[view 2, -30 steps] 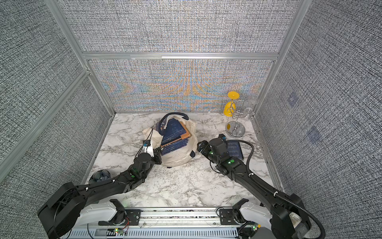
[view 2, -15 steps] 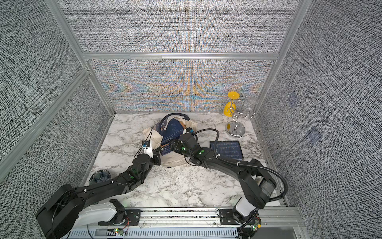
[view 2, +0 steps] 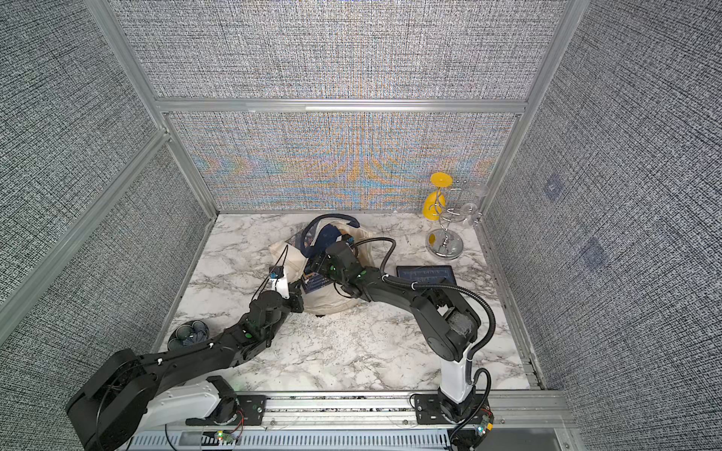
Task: Take out the books from the canvas bag
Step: Pick up the book from the canvas bag.
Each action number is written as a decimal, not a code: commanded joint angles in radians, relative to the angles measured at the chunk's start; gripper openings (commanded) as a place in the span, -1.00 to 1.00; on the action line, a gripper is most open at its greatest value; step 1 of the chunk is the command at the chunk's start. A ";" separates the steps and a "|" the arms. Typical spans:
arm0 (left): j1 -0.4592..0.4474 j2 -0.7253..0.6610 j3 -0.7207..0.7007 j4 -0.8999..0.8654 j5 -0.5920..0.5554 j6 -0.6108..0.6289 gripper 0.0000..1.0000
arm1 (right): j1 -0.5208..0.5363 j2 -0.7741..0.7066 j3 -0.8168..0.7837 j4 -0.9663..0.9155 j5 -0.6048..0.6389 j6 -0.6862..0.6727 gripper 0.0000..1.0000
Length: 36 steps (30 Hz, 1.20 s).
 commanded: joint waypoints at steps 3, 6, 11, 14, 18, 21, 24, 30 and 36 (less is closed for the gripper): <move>-0.001 0.002 0.000 0.063 0.023 0.011 -1.00 | -0.021 0.045 0.056 0.024 0.014 0.014 0.41; -0.001 0.005 0.001 0.065 0.022 0.011 -1.00 | -0.029 0.067 0.080 0.006 0.024 0.017 0.37; -0.001 0.009 0.003 0.065 0.022 0.013 -1.00 | -0.041 0.083 0.088 0.016 0.026 0.028 0.22; -0.002 0.014 0.004 0.065 0.025 0.012 -1.00 | -0.043 0.072 0.093 0.019 0.036 0.016 0.04; -0.002 0.016 0.006 0.066 0.028 0.012 -1.00 | -0.042 0.069 0.121 0.013 0.048 0.001 -0.13; -0.001 0.017 0.006 0.066 0.029 0.012 -1.00 | -0.043 0.069 0.141 0.011 0.060 -0.008 -0.21; -0.001 0.017 0.006 0.068 0.031 0.012 -1.00 | -0.043 0.080 0.164 0.010 0.062 -0.008 -0.24; -0.001 0.024 0.008 0.071 0.034 0.012 -1.00 | -0.039 0.124 0.211 0.018 0.070 0.021 -0.25; -0.001 0.021 0.006 0.071 0.033 0.013 -1.00 | -0.038 0.173 0.227 0.052 0.059 0.081 -0.25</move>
